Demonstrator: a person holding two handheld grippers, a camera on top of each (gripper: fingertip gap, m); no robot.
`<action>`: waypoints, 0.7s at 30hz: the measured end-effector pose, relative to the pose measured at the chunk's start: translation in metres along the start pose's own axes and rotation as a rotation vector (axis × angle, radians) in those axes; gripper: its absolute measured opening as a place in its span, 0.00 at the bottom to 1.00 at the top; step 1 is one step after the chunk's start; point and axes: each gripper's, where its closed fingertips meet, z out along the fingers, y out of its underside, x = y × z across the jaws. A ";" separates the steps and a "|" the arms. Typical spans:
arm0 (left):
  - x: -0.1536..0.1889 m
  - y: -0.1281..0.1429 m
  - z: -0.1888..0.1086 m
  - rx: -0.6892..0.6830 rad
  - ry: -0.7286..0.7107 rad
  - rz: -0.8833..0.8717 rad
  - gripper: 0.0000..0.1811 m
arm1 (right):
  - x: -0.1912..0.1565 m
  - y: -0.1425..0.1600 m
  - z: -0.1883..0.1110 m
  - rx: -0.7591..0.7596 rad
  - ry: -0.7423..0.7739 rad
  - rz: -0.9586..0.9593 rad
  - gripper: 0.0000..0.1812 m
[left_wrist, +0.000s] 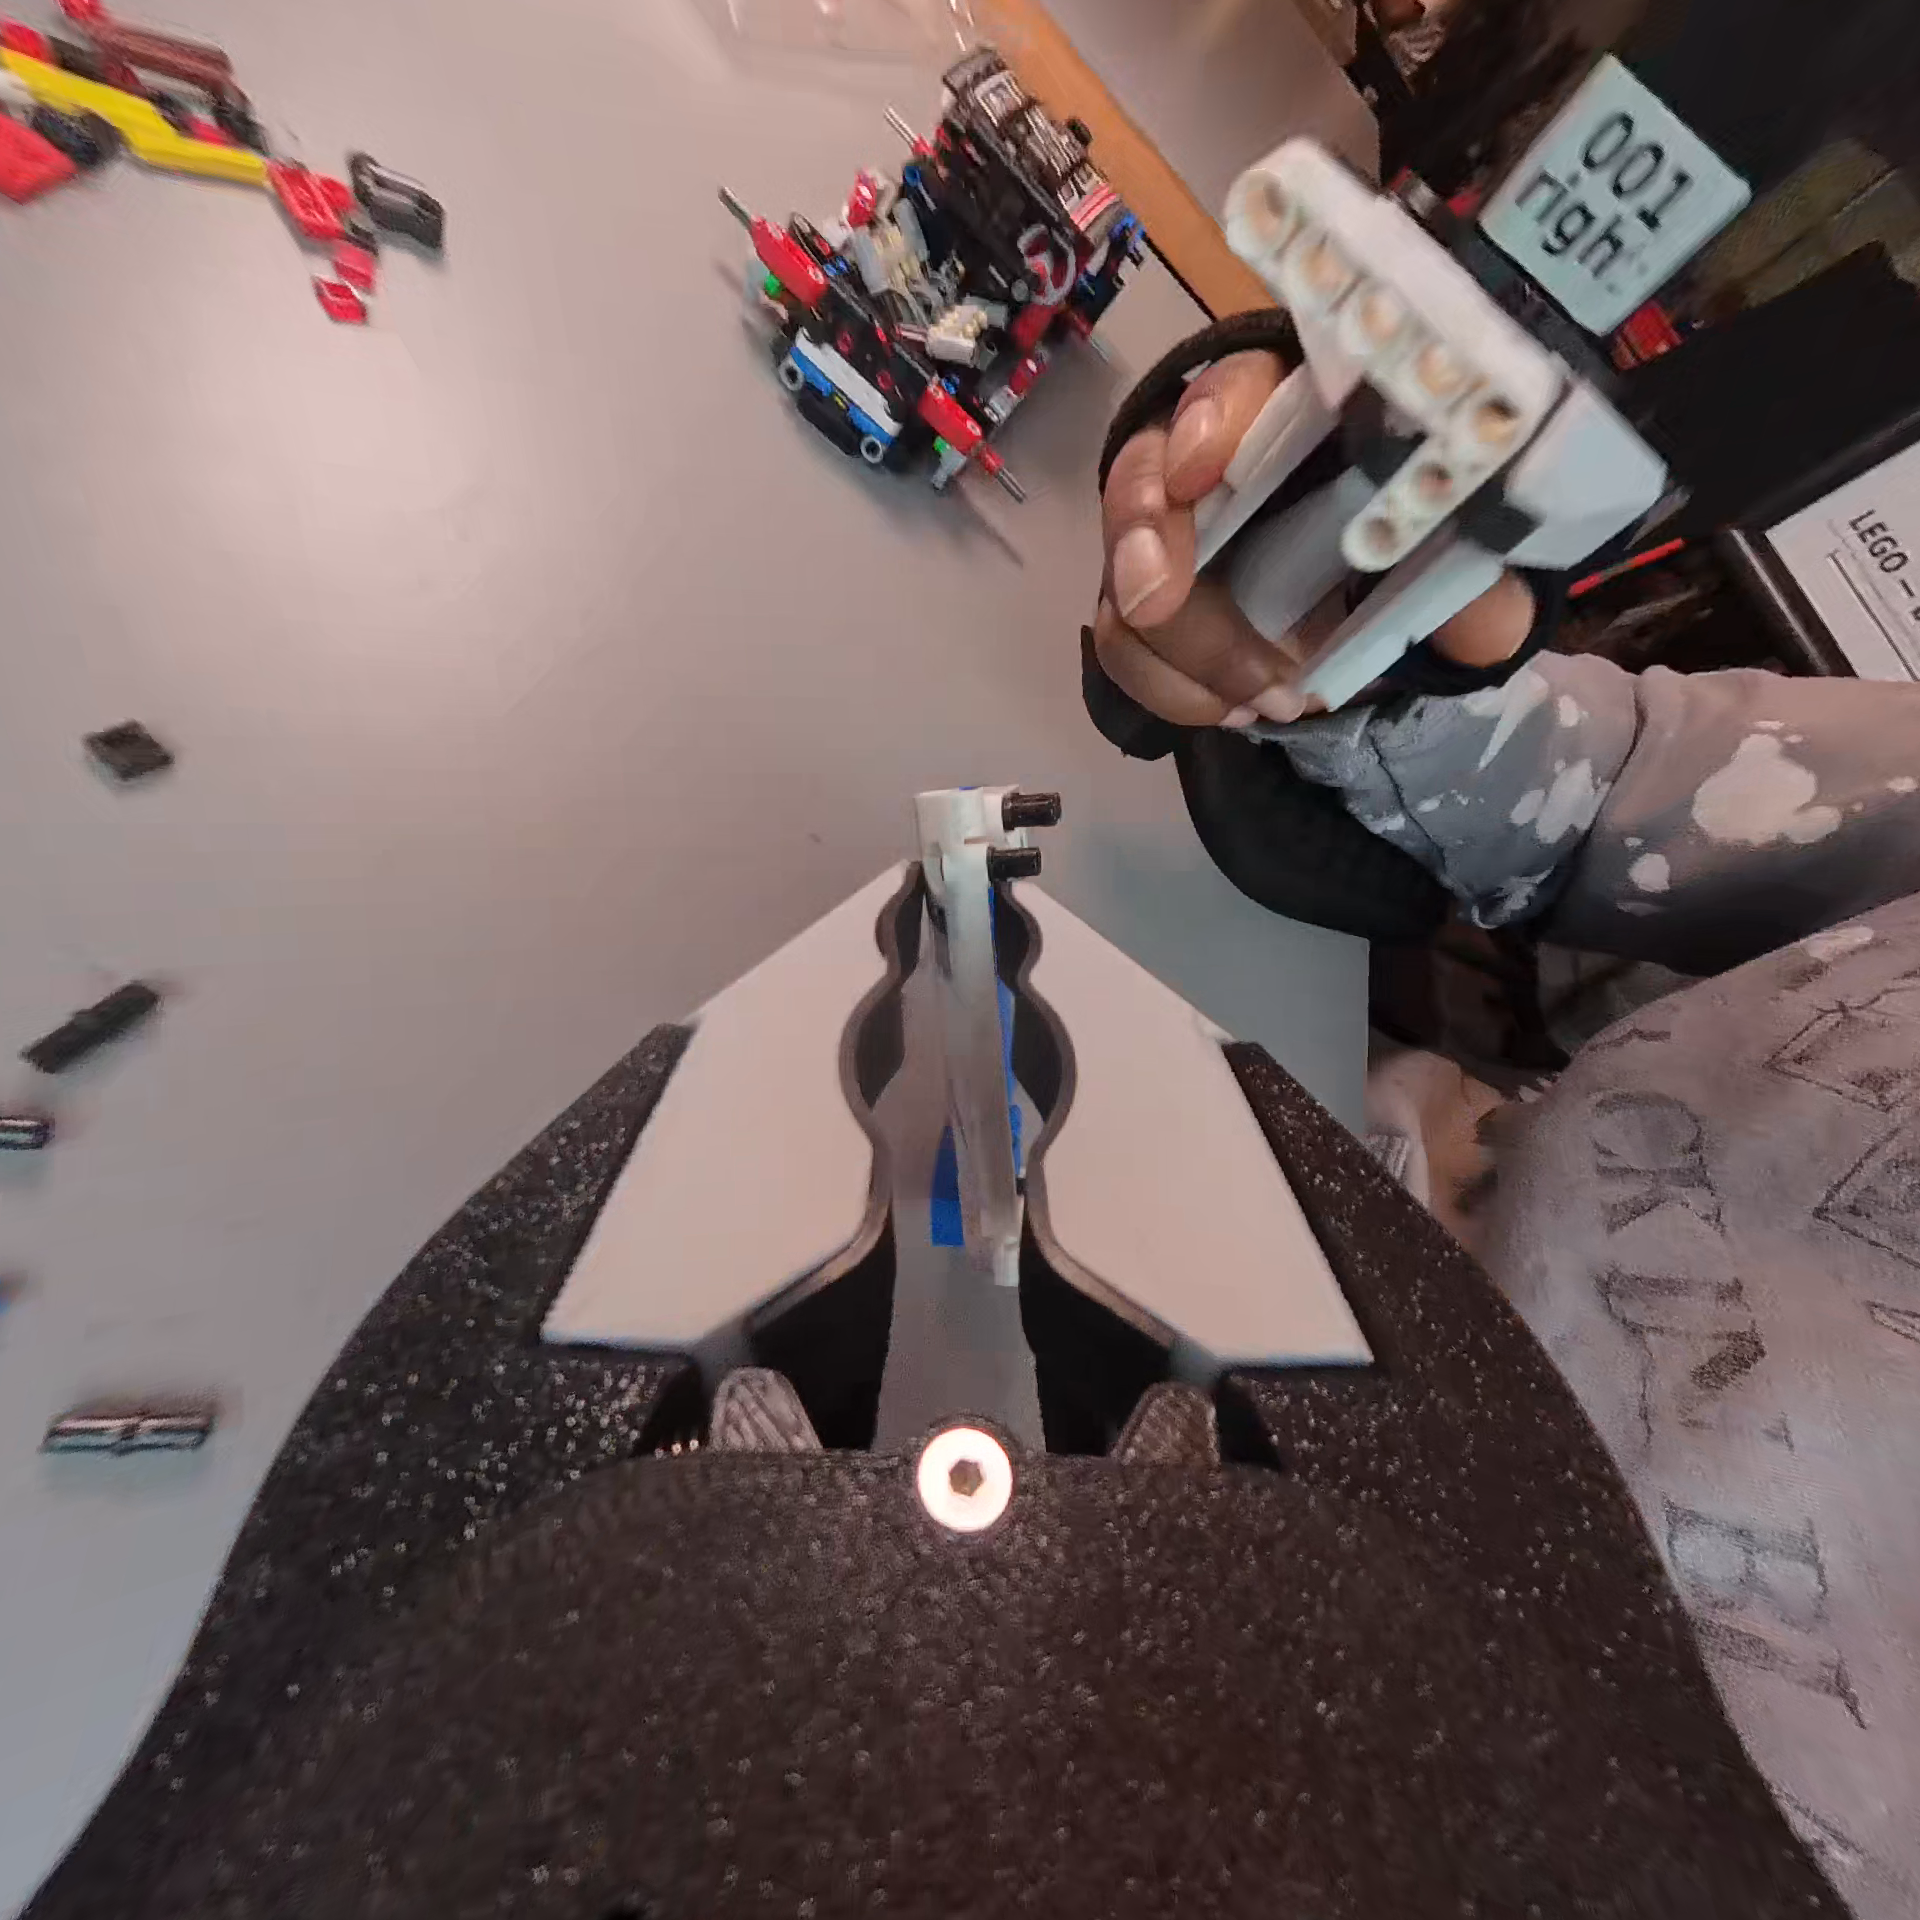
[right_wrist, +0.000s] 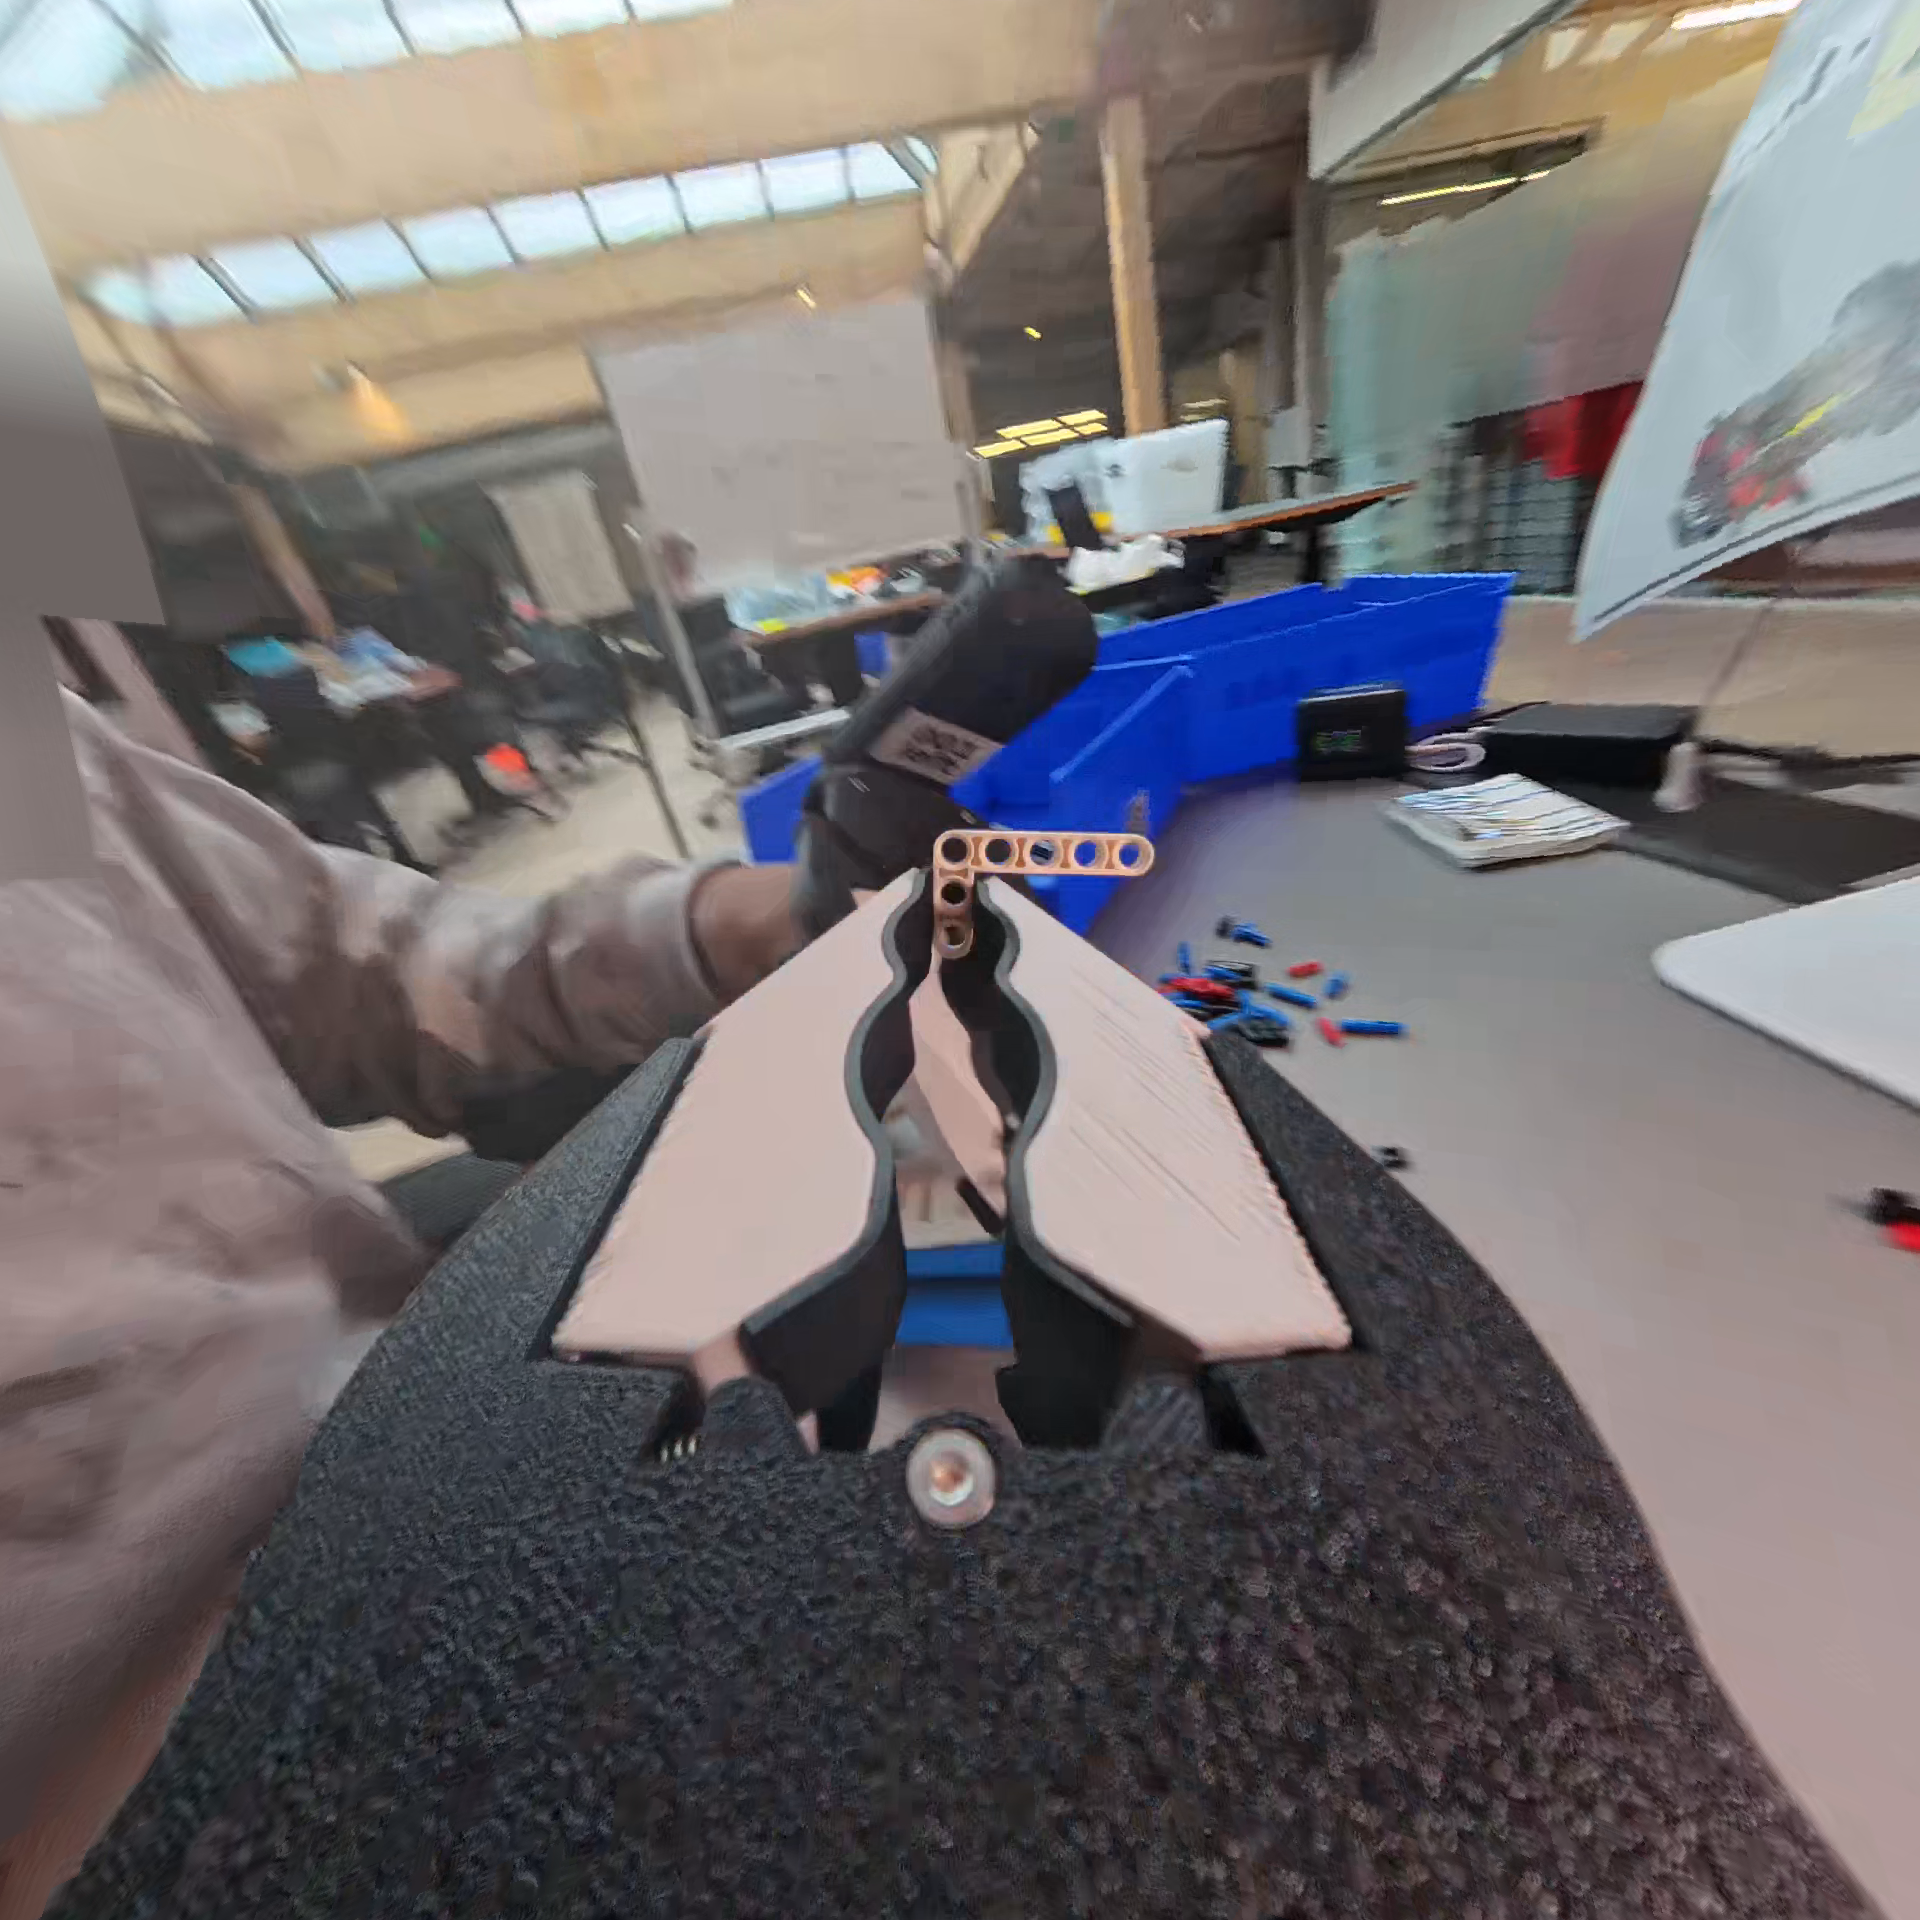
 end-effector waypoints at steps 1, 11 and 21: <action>0.002 0.003 0.004 -0.011 0.019 -0.002 0.09 | -0.005 -0.005 -0.001 0.038 -0.070 0.101 0.04; 0.052 -0.047 -0.043 0.315 -0.027 0.593 0.30 | -0.050 0.000 -0.007 0.004 -0.515 0.547 0.04; 0.041 -0.050 -0.066 0.219 -0.309 0.849 0.03 | -0.017 0.014 -0.004 -0.078 -0.314 0.522 0.07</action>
